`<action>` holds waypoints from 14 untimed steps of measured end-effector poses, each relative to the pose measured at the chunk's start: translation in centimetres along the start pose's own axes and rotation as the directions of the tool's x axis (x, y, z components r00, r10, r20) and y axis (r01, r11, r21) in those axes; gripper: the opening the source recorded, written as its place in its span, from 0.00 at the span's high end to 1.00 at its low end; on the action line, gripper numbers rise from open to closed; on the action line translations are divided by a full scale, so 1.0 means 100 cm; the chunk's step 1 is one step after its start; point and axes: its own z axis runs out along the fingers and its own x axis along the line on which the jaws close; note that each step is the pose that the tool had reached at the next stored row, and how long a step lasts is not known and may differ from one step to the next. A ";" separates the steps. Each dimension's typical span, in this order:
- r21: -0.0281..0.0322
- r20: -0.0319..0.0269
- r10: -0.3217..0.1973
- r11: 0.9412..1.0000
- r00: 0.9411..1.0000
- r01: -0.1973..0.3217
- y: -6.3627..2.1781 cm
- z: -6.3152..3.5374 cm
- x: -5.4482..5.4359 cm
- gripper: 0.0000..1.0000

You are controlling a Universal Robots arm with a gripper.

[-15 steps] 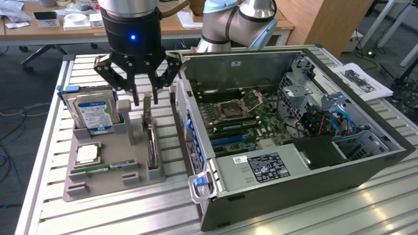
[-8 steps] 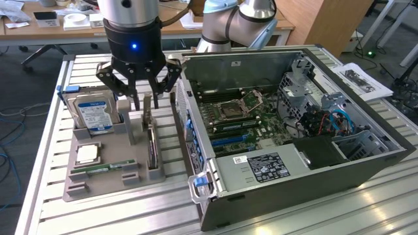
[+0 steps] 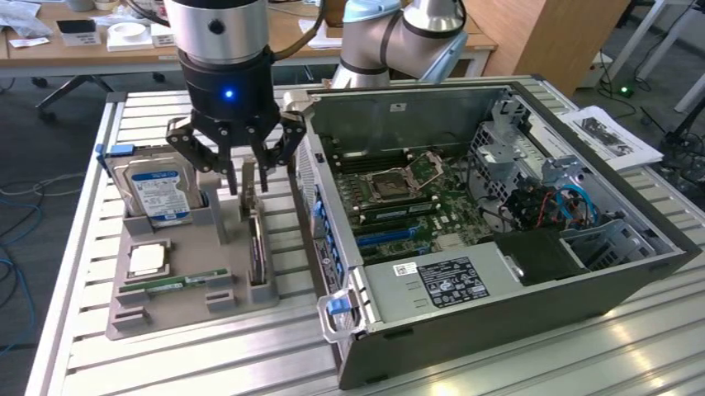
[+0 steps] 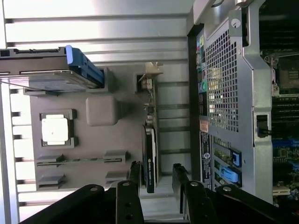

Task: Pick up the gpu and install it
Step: 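Pick up the gpu and move the gpu toward the slot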

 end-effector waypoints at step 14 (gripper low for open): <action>0.000 0.000 0.000 1.000 1.000 0.000 -0.0010 0.0238 0.001 0.58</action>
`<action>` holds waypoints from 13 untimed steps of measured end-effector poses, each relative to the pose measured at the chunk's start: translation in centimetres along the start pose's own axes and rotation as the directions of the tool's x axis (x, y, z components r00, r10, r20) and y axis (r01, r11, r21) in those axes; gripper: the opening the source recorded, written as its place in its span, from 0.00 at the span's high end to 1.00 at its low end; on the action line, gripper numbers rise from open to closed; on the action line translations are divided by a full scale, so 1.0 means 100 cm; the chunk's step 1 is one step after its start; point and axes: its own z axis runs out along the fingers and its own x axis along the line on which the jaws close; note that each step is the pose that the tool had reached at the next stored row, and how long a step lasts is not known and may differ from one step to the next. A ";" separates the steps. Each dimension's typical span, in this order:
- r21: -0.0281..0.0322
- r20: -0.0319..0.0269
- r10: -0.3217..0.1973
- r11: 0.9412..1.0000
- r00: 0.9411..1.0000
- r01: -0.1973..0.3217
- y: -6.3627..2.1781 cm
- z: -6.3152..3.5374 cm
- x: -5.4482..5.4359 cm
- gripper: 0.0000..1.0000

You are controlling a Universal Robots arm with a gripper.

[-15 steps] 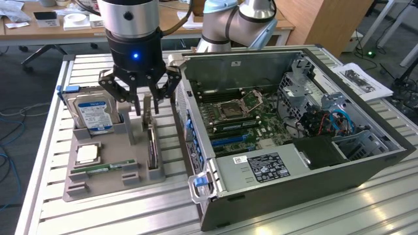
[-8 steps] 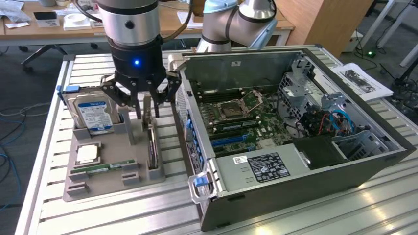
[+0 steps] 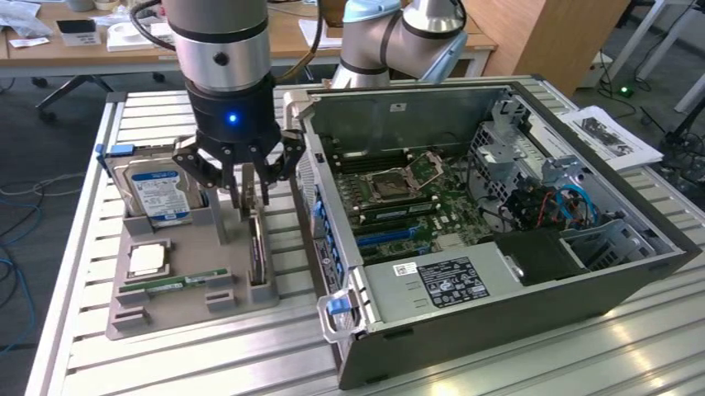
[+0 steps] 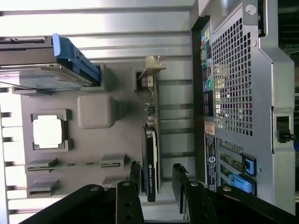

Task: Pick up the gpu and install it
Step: 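Pick up the gpu and move the gpu toward the slot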

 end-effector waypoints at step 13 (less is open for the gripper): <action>0.000 0.000 0.000 1.000 1.000 0.000 -0.0009 0.0233 0.001 0.58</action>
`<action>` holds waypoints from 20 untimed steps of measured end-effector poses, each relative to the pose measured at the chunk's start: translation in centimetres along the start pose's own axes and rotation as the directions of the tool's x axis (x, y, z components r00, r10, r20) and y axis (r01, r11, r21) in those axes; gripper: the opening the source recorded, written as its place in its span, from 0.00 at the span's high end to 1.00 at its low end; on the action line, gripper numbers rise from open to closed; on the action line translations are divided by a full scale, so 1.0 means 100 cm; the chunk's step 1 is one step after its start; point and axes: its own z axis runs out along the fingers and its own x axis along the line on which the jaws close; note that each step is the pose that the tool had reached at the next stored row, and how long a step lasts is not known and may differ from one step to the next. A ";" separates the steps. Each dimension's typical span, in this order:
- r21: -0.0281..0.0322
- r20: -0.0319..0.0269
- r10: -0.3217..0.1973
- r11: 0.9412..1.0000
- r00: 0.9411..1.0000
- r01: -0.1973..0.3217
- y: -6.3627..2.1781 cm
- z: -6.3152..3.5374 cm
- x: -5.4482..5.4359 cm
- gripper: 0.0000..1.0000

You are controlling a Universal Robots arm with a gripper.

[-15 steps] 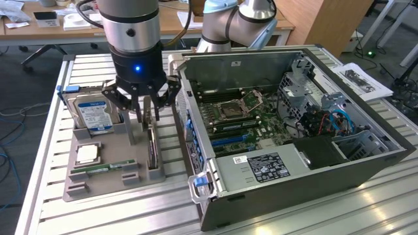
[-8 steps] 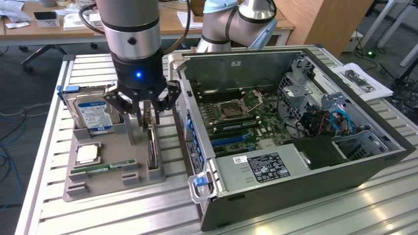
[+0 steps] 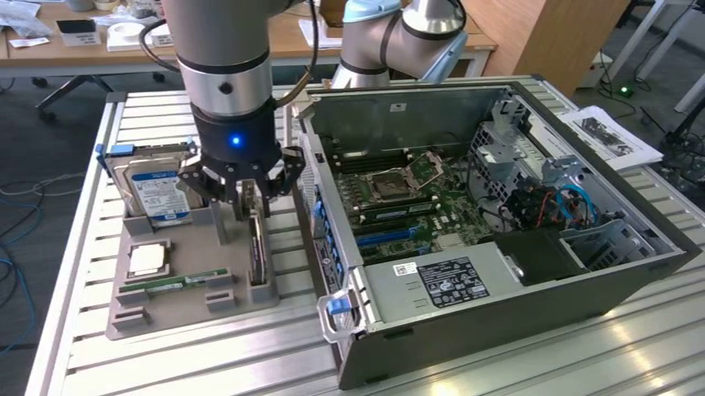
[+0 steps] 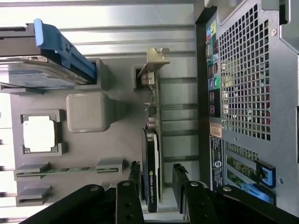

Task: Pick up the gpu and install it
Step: 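Pick up the gpu and move the gpu toward the slot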

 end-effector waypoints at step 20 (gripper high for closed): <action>0.000 0.000 0.000 1.000 1.000 0.000 -0.0006 0.0152 0.000 0.51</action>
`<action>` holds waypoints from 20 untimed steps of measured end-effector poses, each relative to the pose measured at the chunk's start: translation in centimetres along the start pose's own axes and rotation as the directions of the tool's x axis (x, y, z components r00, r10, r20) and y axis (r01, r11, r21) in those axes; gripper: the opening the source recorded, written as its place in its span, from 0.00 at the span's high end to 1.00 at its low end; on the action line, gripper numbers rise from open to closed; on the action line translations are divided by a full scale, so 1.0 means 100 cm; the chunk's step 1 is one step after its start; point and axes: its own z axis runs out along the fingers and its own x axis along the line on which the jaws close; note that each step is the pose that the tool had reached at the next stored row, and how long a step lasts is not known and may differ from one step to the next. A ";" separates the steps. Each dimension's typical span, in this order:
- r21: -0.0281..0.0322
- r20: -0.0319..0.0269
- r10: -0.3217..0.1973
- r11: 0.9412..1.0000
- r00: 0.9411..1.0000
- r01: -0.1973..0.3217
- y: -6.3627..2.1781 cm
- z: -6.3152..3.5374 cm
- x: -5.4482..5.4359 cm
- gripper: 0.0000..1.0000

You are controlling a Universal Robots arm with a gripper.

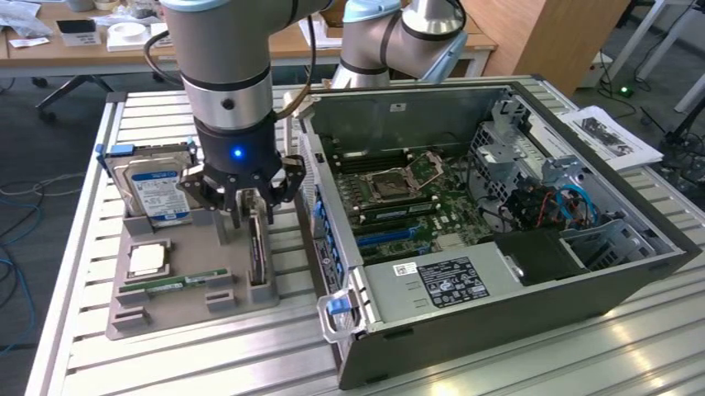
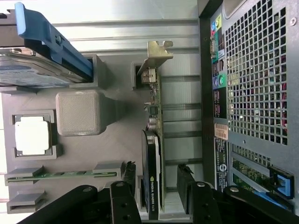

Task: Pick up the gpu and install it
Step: 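Pick up the gpu and move the gpu toward the slot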

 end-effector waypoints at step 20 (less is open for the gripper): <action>0.000 0.000 0.000 1.000 1.000 0.000 -0.0013 0.0358 0.001 0.51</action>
